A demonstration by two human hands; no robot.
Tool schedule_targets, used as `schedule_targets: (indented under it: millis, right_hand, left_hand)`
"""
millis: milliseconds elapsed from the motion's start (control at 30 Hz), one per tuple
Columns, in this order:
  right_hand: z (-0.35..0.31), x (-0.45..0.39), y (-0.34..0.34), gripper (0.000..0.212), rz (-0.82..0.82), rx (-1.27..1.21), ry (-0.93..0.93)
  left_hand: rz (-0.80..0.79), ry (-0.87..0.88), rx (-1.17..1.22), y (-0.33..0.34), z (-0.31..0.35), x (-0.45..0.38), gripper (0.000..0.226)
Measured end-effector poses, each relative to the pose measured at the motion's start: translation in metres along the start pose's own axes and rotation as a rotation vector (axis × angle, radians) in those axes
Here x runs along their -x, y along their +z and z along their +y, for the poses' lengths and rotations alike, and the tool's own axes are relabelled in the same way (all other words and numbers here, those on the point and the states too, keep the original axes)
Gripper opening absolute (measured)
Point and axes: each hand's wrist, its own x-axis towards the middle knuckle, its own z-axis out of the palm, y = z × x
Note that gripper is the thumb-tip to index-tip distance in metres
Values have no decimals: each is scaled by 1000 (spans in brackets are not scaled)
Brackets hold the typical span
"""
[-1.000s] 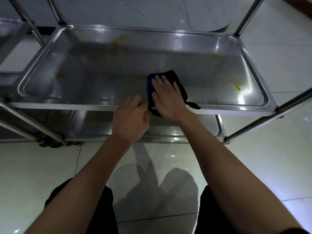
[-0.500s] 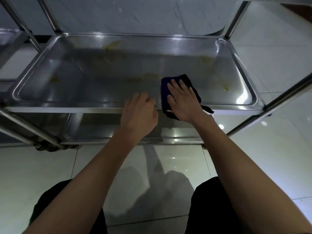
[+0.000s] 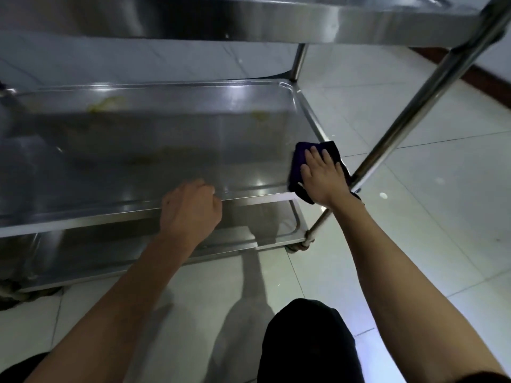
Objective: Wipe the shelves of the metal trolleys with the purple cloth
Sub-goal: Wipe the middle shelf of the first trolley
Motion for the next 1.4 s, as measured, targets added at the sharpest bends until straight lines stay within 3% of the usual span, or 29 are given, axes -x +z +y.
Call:
schedule_targets:
  millis: [400,667,833,1133,1400]
  right_hand:
    - [-2,-10,1,61,-86,57,5]
    - [-103,-22,22,61,-175,168,-238]
    - [-164,-24,38,62,-155,135,-268]
    - [-278,-43,68,62,-173,51,-514]
    - [-265,-43,73,59,-97,-23,-506]
  left_hand:
    - [21,38,-15,3,-8,4,22]
    - [17,216,94,-10,-45,16,31]
    - [160,20,-42,-22,-119,27,23]
    - [194,65,13,-19,-135,41,24]
    - [215,-2,7,-14,-128,42,25]
